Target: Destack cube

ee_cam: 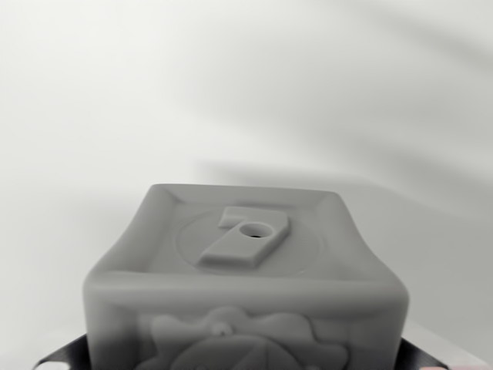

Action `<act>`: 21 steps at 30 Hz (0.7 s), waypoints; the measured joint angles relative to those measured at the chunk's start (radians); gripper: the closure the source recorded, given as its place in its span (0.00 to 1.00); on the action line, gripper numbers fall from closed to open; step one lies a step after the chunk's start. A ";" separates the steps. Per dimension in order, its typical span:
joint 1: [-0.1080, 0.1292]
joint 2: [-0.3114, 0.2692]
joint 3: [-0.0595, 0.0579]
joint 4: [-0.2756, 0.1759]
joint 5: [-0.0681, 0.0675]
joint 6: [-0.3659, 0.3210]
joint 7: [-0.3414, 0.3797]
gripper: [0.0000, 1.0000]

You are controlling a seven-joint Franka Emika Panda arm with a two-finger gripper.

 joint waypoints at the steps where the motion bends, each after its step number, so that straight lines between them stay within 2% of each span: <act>1: -0.001 0.007 0.001 0.001 0.001 0.007 -0.001 1.00; 9: -0.012 0.062 0.013 0.014 0.004 0.050 -0.003 1.00; 21: -0.022 0.113 0.022 0.027 0.004 0.088 -0.004 1.00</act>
